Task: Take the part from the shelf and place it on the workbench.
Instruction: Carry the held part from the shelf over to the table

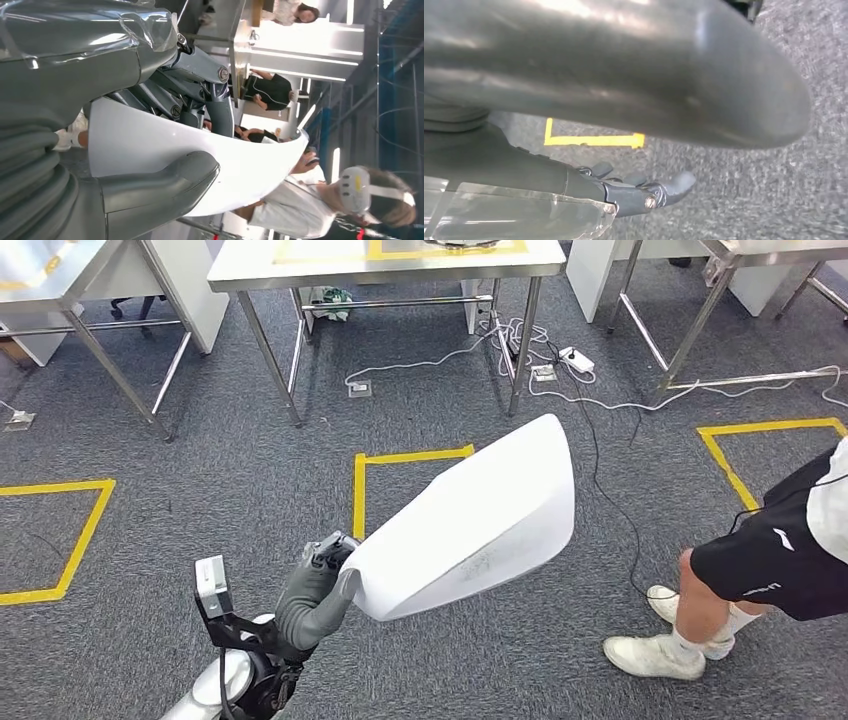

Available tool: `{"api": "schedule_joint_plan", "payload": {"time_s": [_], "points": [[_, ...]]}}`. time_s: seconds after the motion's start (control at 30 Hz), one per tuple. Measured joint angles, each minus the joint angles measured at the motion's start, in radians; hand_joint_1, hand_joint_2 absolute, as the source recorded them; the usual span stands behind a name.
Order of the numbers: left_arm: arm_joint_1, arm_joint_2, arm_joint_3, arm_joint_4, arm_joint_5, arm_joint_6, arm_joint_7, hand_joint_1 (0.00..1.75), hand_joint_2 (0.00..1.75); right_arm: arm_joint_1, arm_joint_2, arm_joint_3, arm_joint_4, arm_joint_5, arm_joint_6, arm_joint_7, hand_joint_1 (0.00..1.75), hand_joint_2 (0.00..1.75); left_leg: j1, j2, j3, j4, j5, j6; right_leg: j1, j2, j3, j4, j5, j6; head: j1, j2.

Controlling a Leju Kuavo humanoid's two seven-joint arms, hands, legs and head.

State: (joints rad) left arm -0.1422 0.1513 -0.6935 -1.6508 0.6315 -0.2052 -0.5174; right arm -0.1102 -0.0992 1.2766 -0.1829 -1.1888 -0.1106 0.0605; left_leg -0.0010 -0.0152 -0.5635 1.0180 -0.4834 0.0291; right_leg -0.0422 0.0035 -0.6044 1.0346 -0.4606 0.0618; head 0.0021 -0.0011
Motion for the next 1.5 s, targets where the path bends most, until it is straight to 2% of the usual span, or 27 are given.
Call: {"api": "schedule_joint_plan", "payload": {"time_s": [0.07,0.13,0.23,0.27,0.3,0.37,0.43,0.5,0.57,0.63,0.73,0.8,0.83,0.9,0.93,0.97,1.03,1.07,1.13,1.17,1.23,1.27,1.3,1.33,1.37,1.43,1.5], "points": [[0.0,0.0,-0.001,0.0,0.001,0.009,-0.001,1.75,1.75,-0.006,-0.002,0.0,0.0,0.002,-0.005,0.004,0.0,0.0,0.006,0.001,0.001,0.008,-0.008,-0.004,-0.001,0.0,0.005,0.003,-0.006,-0.016,-0.002,0.0],[0.0,-0.001,-0.001,0.0,0.002,0.012,-0.001,1.75,1.75,-0.01,-0.002,0.0,0.0,0.003,-0.01,0.01,0.0,0.0,0.011,0.007,-0.025,0.066,-0.034,-0.014,-0.002,0.001,0.018,0.001,-0.014,-0.027,-0.005,0.0],[0.003,-0.001,-0.002,0.002,0.001,0.012,-0.001,1.75,1.75,-0.011,0.0,0.0,0.0,0.005,-0.017,0.027,0.0,0.0,0.012,0.015,-0.144,0.262,-0.094,-0.022,0.005,0.001,0.035,0.001,-0.03,-0.039,-0.007,0.0],[0.005,0.0,-0.002,0.003,0.001,0.012,-0.001,1.75,1.75,-0.01,0.002,0.0,0.0,0.005,-0.017,0.032,0.0,0.0,0.012,0.015,-0.177,0.3,-0.092,-0.019,0.008,0.001,0.041,0.001,-0.036,-0.041,-0.007,0.0],[0.006,0.0,-0.003,0.004,0.001,0.011,-0.001,1.75,1.75,-0.008,0.004,0.0,0.0,0.005,-0.018,0.035,0.0,0.0,0.01,0.015,-0.192,0.298,-0.069,-0.012,0.013,0.002,0.049,0.001,-0.043,-0.042,-0.007,0.0],[0.007,0.001,-0.003,0.005,0.001,0.01,-0.001,1.75,1.75,-0.006,0.01,0.001,0.0,0.006,-0.02,0.039,0.0,0.0,0.001,0.014,-0.165,0.186,0.025,0.018,0.02,0.004,0.07,-0.003,-0.058,-0.045,-0.007,0.0],[0.007,0.002,-0.003,0.006,0.002,0.009,-0.001,1.75,1.75,-0.005,0.024,0.001,-0.001,0.006,-0.025,0.043,0.0,0.0,-0.017,0.017,-0.12,0.07,0.086,0.059,0.022,0.005,0.088,-0.013,-0.07,-0.043,0.001,0.0],[0.007,0.004,-0.002,0.007,0.006,0.006,-0.002,1.75,1.75,-0.002,0.041,0.001,-0.003,0.005,-0.033,0.047,0.0,0.0,-0.034,0.02,-0.09,0.017,0.085,0.083,0.016,0.001,0.1,-0.027,-0.069,-0.031,0.002,0.0],[0.009,0.006,-0.003,0.008,0.009,0.001,-0.002,1.75,1.75,0.004,0.053,0.001,-0.005,0.003,-0.039,0.051,0.0,0.0,-0.039,0.019,-0.047,-0.035,0.082,0.094,0.012,-0.006,0.115,-0.035,-0.06,-0.017,-0.004,0.0],[0.007,0.005,-0.004,0.01,0.01,-0.005,-0.004,1.75,1.75,0.008,0.058,0.002,-0.006,0.002,-0.042,0.054,0.0,0.0,-0.034,0.017,-0.003,-0.073,0.084,0.102,0.012,-0.006,0.102,0.011,-0.063,-0.019,-0.005,0.0],[0.007,0.0,-0.005,0.016,0.01,-0.01,-0.004,1.75,1.75,0.012,0.053,0.002,-0.006,-0.001,-0.055,0.055,0.0,0.0,-0.025,0.014,0.025,-0.084,0.069,0.091,0.009,-0.004,-0.019,0.187,-0.111,-0.022,-0.002,0.0],[0.008,-0.002,-0.007,0.021,0.01,-0.01,-0.005,1.75,1.75,0.017,0.046,0.002,-0.004,-0.002,-0.063,0.055,0.0,0.0,-0.018,0.007,0.042,-0.081,0.052,0.073,0.004,-0.004,-0.077,0.224,-0.124,-0.007,-0.001,0.0],[0.009,-0.002,-0.008,0.024,0.01,-0.011,-0.006,1.75,1.75,0.02,0.043,0.002,-0.002,-0.001,-0.067,0.055,0.0,0.0,-0.013,0.004,0.051,-0.077,0.041,0.063,0.001,-0.004,-0.08,0.189,-0.102,0.008,0.0,0.0],[0.009,-0.002,-0.009,0.027,0.01,-0.011,-0.011,1.75,1.75,0.022,0.04,0.002,-0.001,0.001,-0.073,0.055,0.0,0.0,-0.003,0.002,0.065,-0.056,0.01,0.038,-0.007,-0.009,-0.059,0.067,-0.016,0.042,0.001,0.0],[0.009,-0.002,-0.01,0.028,0.01,-0.011,-0.013,1.75,1.75,0.02,0.04,0.002,-0.001,0.002,-0.075,0.055,0.0,0.0,-0.001,0.002,0.065,-0.039,-0.006,0.027,-0.008,-0.013,-0.052,0.023,0.012,0.043,0.003,0.0],[0.009,-0.002,-0.01,0.029,0.01,-0.011,-0.015,1.75,1.75,0.019,0.041,0.002,-0.001,0.003,-0.076,0.055,0.0,0.0,-0.001,0.003,0.061,-0.024,-0.021,0.017,-0.007,-0.016,-0.05,0.003,0.032,0.034,0.003,0.0],[0.009,-0.002,-0.012,0.03,0.009,-0.012,-0.018,1.75,1.75,0.015,0.041,0.002,-0.001,0.007,-0.079,0.052,0.0,0.0,-0.001,0.006,0.055,-0.008,-0.041,0.005,-0.002,-0.017,-0.052,0.01,0.029,-0.002,0.001,0.0],[0.008,-0.001,-0.013,0.03,0.009,-0.012,-0.02,1.75,1.75,0.014,0.041,0.002,-0.001,0.008,-0.08,0.05,0.0,0.0,0.001,0.008,0.056,-0.006,-0.048,0.001,-0.003,-0.014,-0.049,0.013,0.032,-0.012,-0.001,0.0],[0.003,-0.002,-0.014,0.03,0.009,-0.013,-0.023,1.75,1.75,0.007,0.038,0.003,0.0,0.011,-0.08,0.044,0.0,0.0,0.007,0.011,0.043,0.028,-0.065,-0.009,-0.004,-0.01,-0.039,0.013,0.026,-0.023,-0.005,0.0],[0.0,-0.002,-0.015,0.03,0.009,-0.014,-0.024,1.75,1.75,0.003,0.036,0.002,0.0,0.013,-0.076,0.042,0.0,0.0,0.01,0.012,0.018,0.074,-0.082,-0.015,-0.004,-0.008,-0.033,0.012,0.023,-0.028,-0.006,0.0],[-0.003,-0.001,-0.017,0.032,0.009,-0.012,-0.025,1.75,1.75,-0.003,0.029,0.002,0.0,0.017,-0.058,0.042,0.0,0.0,0.014,0.014,-0.061,0.204,-0.127,-0.025,0.001,-0.005,-0.025,0.012,0.016,-0.035,-0.008,0.0],[-0.004,-0.001,-0.018,0.033,0.009,-0.01,-0.025,1.75,1.75,-0.003,0.025,0.003,0.0,0.019,-0.048,0.042,0.0,0.0,0.014,0.014,-0.099,0.254,-0.139,-0.026,0.004,-0.004,-0.021,0.012,0.012,-0.037,-0.008,0.0],[-0.003,-0.001,-0.019,0.034,0.009,-0.008,-0.025,1.75,1.75,-0.002,0.022,0.003,0.0,0.021,-0.04,0.042,0.0,0.0,0.014,0.014,-0.124,0.273,-0.134,-0.024,0.008,-0.003,-0.016,0.012,0.007,-0.038,-0.008,0.0],[-0.003,0.0,-0.019,0.035,0.009,-0.006,-0.025,1.75,1.75,-0.001,0.02,0.003,0.0,0.024,-0.035,0.042,0.0,0.0,0.012,0.014,-0.131,0.257,-0.109,-0.017,0.012,-0.001,-0.01,0.012,0.003,-0.039,-0.008,0.0],[-0.004,0.0,-0.019,0.036,0.009,-0.003,-0.024,1.75,1.75,-0.001,0.018,0.003,0.0,0.027,-0.03,0.042,0.0,0.0,0.009,0.014,-0.12,0.207,-0.067,-0.005,0.018,0.001,-0.004,0.012,0.0,-0.041,-0.008,0.0],[-0.006,0.001,-0.02,0.035,0.01,0.006,-0.023,1.75,1.75,-0.001,0.019,0.004,0.0,0.033,-0.022,0.042,0.0,0.0,-0.005,0.016,-0.079,0.083,0.013,0.032,0.023,0.004,0.008,0.006,-0.005,-0.043,-0.005,0.0],[-0.009,0.001,-0.02,0.034,0.012,0.018,-0.02,1.75,1.75,-0.001,0.023,0.005,-0.001,0.04,-0.016,0.043,0.0,0.0,-0.019,0.017,-0.054,0.018,0.041,0.052,0.015,0.004,0.014,-0.004,-0.004,-0.037,0.0,0.0]]}}
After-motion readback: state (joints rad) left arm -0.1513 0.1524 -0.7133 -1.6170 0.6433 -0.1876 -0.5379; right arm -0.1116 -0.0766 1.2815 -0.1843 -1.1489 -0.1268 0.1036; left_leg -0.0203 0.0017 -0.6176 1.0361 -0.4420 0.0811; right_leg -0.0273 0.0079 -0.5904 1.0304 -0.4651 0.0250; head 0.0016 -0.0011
